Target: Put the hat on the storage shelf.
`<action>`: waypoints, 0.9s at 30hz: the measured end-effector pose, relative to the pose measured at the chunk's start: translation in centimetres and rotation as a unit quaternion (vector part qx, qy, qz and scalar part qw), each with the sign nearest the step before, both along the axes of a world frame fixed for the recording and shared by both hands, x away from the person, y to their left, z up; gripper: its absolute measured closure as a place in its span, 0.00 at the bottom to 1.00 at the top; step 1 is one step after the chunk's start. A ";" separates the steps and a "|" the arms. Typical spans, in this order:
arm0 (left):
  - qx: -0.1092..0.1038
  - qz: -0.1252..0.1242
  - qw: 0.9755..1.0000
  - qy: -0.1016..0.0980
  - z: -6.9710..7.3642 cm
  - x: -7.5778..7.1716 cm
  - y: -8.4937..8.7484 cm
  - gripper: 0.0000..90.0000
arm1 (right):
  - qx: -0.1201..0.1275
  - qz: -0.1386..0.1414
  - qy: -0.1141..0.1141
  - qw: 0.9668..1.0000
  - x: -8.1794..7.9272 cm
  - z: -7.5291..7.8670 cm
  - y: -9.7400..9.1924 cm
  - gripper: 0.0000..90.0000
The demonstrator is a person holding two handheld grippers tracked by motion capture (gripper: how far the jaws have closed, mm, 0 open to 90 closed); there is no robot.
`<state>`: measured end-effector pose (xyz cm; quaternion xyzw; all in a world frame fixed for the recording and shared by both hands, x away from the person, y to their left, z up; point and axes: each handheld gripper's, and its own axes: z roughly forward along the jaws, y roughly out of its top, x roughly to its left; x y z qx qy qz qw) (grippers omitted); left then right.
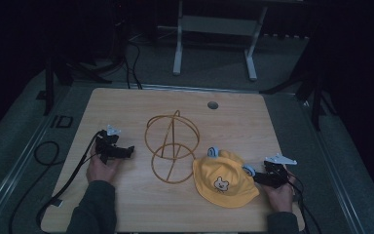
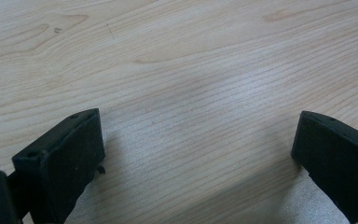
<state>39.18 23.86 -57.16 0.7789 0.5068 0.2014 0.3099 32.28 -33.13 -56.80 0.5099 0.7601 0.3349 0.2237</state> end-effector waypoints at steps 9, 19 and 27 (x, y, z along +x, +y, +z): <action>0.000 -0.001 1.000 0.000 0.0 0.0 0.0 0.02 | -0.003 0.017 0.005 1.000 0.2 0.0 -0.1 0.20; 0.000 -0.001 1.000 0.000 0.0 0.0 0.0 0.02 | 0.008 0.030 0.036 0.999 0.7 1.0 -1.6 0.47; 0.000 -0.001 1.000 0.000 0.0 0.0 0.0 0.02 | -0.031 0.086 0.058 0.994 1.1 3.4 -1.5 0.48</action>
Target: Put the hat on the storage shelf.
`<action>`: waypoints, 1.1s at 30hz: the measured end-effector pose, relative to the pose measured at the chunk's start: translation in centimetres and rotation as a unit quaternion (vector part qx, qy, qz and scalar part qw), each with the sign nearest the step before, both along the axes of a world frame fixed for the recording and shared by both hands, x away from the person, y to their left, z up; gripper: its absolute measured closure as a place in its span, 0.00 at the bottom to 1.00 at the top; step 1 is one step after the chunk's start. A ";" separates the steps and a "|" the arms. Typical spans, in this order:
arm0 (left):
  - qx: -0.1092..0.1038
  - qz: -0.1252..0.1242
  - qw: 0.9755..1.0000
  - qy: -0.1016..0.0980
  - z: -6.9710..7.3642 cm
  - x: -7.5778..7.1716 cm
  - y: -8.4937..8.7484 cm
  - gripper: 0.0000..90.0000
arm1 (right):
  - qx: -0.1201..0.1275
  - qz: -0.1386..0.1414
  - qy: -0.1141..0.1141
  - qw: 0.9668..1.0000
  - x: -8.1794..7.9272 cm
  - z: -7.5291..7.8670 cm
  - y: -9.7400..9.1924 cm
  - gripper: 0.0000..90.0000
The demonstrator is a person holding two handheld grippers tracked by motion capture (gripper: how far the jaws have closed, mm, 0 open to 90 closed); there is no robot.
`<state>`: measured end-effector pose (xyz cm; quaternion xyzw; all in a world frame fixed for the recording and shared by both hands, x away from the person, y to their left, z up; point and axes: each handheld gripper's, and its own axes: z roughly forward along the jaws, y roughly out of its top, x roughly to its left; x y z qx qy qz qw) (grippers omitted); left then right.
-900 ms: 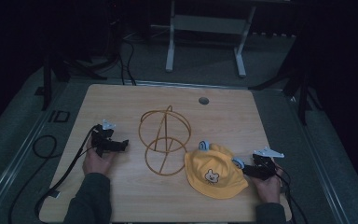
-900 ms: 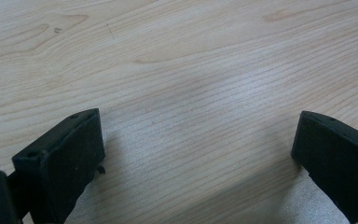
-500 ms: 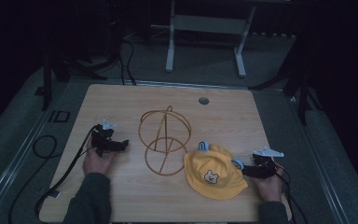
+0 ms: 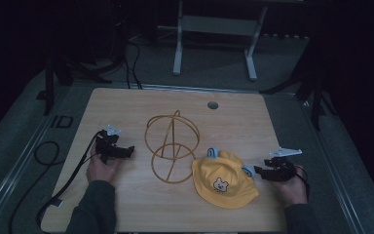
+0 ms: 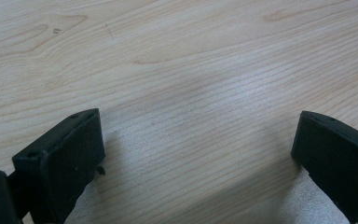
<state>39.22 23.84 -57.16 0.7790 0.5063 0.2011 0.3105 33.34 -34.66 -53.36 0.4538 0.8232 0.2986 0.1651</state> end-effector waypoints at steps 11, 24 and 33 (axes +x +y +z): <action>0.001 -0.001 1.000 0.001 0.0 0.0 0.0 0.02 | -0.001 0.080 -0.001 0.997 0.5 5.1 1.2 0.49; 0.001 -0.002 1.000 0.001 0.0 0.0 0.0 0.02 | -0.028 0.152 0.016 0.988 1.5 9.5 3.8 0.50; 0.001 -0.003 1.000 0.001 0.0 0.0 0.0 0.02 | -0.040 0.196 0.028 0.979 1.5 11.8 6.5 0.47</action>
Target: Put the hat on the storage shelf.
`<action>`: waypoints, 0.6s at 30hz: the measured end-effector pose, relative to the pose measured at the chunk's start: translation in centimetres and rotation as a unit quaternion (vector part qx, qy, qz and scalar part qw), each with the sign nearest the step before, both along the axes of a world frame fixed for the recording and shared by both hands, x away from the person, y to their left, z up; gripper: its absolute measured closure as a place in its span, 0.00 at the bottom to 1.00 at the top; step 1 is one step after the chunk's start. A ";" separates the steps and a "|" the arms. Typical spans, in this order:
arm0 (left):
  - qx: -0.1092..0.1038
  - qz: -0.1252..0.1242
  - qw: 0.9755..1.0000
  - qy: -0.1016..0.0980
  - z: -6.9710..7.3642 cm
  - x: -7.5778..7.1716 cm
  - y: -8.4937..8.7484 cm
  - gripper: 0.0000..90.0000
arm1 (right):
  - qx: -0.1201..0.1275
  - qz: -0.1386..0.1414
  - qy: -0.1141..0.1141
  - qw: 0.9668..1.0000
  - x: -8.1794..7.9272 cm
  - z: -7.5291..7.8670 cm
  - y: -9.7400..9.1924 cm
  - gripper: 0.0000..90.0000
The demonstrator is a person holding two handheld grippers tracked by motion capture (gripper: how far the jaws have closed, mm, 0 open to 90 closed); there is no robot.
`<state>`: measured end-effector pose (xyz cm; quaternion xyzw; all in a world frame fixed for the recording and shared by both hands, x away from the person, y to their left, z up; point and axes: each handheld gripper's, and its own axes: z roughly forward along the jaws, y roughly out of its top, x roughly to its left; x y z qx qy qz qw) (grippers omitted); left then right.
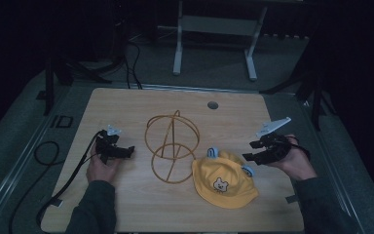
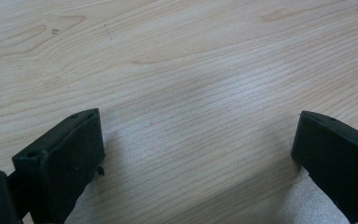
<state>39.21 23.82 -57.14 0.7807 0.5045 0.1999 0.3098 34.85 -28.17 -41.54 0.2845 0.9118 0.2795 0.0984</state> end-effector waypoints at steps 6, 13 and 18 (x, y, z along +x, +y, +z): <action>0.000 0.000 1.000 0.000 0.0 0.0 0.0 0.02 | -0.010 0.021 0.013 1.000 0.0 0.9 1.5 0.43; 0.000 0.000 1.000 0.000 0.0 0.0 0.0 0.02 | -0.036 0.056 0.029 0.997 -0.4 1.3 4.2 0.40; 0.000 0.000 1.000 0.000 0.0 0.0 0.0 0.02 | -0.062 0.076 0.052 0.994 -0.3 0.7 5.9 0.43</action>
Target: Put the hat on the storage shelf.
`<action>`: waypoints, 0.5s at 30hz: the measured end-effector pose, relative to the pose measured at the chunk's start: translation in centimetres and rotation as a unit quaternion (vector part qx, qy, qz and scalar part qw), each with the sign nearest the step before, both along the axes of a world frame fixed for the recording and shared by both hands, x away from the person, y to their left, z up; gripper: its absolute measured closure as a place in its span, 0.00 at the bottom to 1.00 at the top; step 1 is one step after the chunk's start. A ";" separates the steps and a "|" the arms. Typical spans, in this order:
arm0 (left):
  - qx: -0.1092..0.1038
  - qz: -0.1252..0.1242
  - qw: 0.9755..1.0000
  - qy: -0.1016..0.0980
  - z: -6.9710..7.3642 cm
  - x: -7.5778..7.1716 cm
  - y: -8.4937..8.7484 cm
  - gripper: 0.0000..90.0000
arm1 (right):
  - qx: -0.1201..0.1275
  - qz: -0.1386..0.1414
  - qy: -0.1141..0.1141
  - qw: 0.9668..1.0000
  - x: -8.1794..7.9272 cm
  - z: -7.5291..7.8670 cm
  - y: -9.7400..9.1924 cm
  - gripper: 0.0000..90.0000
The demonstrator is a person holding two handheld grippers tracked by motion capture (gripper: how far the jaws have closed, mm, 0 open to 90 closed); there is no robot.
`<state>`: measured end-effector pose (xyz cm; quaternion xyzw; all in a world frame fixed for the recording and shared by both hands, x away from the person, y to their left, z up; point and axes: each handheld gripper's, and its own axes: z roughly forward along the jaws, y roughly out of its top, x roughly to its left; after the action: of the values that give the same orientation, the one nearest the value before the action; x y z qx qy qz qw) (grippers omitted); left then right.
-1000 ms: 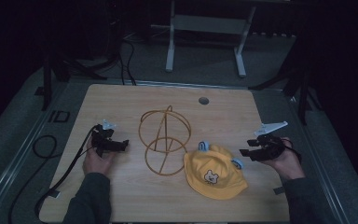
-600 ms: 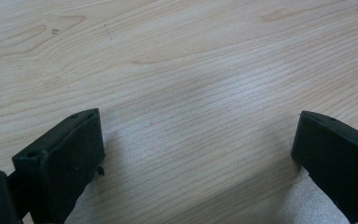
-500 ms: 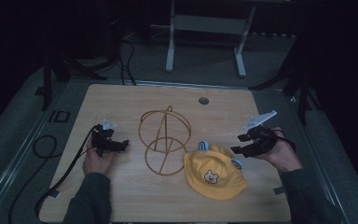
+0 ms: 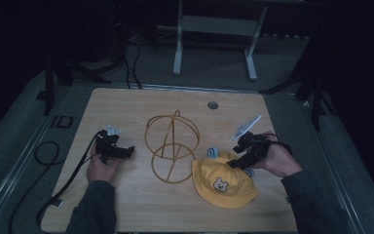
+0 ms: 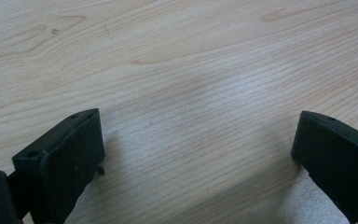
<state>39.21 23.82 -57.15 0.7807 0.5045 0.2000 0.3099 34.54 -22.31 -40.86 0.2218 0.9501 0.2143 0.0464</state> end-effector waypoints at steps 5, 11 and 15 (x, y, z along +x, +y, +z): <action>0.000 0.000 1.000 0.000 0.0 0.0 0.0 0.02 | -0.028 0.017 0.017 0.999 0.2 -0.8 1.1 0.50; 0.000 0.000 1.000 0.000 0.0 0.0 0.0 0.02 | -0.054 0.037 0.036 0.997 0.3 -1.4 1.8 0.63; 0.000 0.000 1.000 0.000 0.0 0.0 0.0 0.02 | -0.059 0.055 0.044 0.996 0.3 -1.4 2.2 0.78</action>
<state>39.21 23.82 -57.15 0.7807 0.5045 0.2000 0.3099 34.87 -20.14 -42.30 0.1751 0.9730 0.1501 0.0054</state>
